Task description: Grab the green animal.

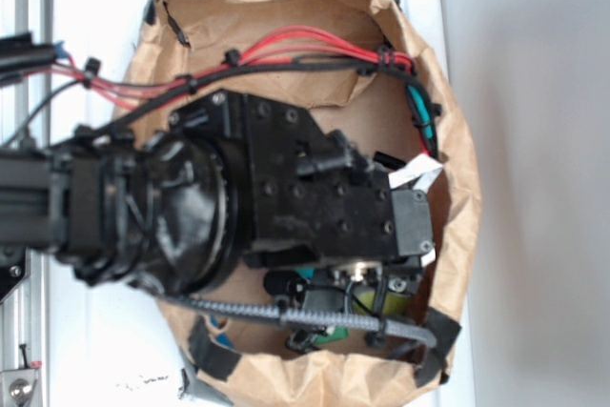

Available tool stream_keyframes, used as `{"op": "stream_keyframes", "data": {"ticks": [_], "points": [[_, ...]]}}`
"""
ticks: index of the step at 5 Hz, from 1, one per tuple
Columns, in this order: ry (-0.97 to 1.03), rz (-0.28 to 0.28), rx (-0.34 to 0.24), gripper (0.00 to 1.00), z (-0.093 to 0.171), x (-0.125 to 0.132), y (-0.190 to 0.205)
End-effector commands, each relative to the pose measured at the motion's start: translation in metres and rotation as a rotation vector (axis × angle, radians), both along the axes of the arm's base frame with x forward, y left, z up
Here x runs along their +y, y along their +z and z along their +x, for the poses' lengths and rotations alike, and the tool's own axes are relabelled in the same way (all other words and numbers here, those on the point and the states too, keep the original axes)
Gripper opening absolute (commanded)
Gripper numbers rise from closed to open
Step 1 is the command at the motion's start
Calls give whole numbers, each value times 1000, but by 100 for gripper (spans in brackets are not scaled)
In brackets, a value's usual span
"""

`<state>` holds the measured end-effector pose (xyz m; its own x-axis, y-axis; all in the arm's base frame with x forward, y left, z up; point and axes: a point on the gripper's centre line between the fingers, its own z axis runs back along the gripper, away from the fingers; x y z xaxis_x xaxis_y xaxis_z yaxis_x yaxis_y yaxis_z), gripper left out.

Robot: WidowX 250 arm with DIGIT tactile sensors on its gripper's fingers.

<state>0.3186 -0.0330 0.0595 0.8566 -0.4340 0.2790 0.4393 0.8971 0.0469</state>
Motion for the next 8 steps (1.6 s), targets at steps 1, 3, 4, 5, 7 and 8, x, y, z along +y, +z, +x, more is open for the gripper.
{"op": "stream_keyframes", "data": {"ticks": [1,3,4,5,7,8], "points": [[-4,-3,-65,100,7,-4,23],[-30,-21,-91,100,9,-6,22],[-38,-61,-123,100,11,-6,31],[-28,-94,-150,100,15,1,42],[-19,-115,-154,100,20,5,48],[-29,-63,-156,100,24,-5,30]]}}
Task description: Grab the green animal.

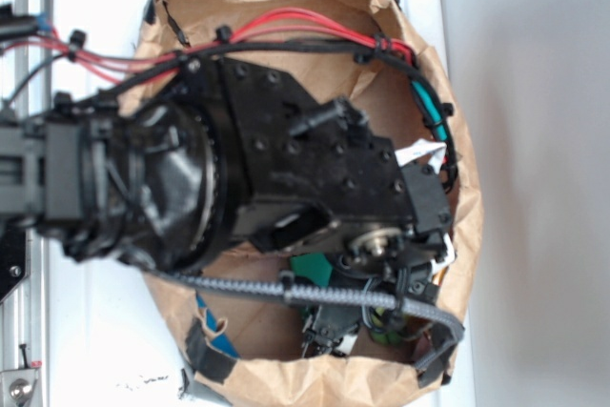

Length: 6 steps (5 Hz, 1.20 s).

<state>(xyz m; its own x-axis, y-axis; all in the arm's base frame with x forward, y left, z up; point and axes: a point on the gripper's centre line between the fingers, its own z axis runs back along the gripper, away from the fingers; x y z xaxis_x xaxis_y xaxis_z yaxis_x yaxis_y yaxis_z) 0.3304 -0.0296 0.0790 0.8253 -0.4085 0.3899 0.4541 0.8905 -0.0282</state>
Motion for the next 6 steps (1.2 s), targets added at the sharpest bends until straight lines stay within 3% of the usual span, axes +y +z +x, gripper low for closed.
{"op": "stream_keyframes", "data": {"ticks": [1,2,3,5,6], "points": [[-41,63,-52,100,14,-18,-4],[-87,57,2,100,11,-25,-20],[-128,14,36,100,8,-25,-23],[-109,56,9,94,16,-24,-48],[-91,42,4,0,19,-22,-47]]}}
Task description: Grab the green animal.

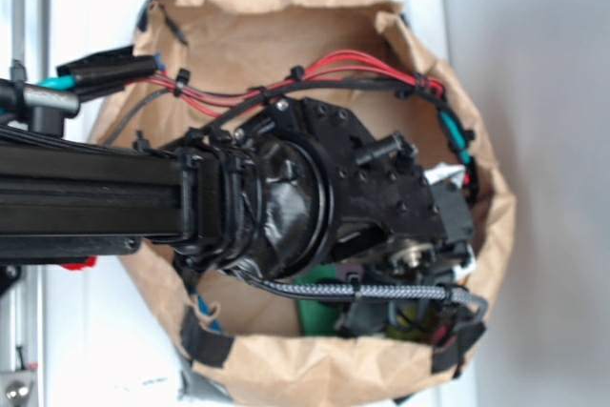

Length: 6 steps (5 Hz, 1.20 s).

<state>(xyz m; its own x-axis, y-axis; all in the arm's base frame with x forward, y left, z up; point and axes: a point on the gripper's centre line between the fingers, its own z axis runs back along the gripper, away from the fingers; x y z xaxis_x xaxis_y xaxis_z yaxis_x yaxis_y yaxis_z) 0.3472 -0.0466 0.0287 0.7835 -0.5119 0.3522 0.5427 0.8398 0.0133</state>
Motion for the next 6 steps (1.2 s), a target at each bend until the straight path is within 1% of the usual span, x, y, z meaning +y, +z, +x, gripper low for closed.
{"op": "stream_keyframes", "data": {"ticks": [1,2,4,6], "points": [[12,-16,-15,0,2,-4,6],[11,-20,-16,0,0,-3,8],[59,-63,0,0,-7,9,28],[107,-79,-24,0,-41,29,62]]}}
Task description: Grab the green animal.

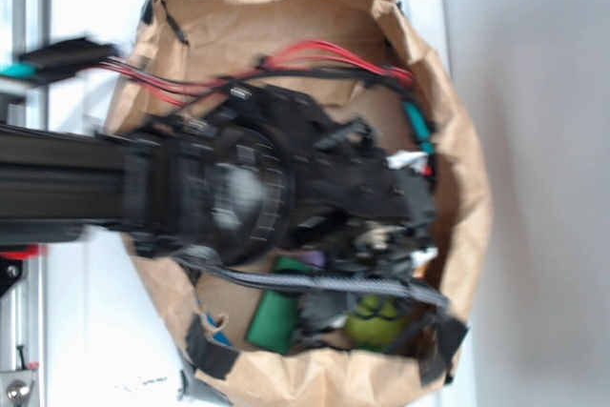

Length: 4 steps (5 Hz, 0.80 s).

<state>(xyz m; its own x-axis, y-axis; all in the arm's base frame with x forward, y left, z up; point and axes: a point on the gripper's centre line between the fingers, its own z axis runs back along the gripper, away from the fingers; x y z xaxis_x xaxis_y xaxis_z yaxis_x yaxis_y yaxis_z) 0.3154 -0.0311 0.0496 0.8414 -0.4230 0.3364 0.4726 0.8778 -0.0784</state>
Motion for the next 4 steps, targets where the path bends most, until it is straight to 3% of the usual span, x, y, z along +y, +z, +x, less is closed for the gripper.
{"op": "stream_keyframes", "data": {"ticks": [1,3,4], "points": [[99,-12,-57,0,-16,30,60],[311,-6,15,0,-24,61,82],[397,48,47,0,-32,60,90]]}}
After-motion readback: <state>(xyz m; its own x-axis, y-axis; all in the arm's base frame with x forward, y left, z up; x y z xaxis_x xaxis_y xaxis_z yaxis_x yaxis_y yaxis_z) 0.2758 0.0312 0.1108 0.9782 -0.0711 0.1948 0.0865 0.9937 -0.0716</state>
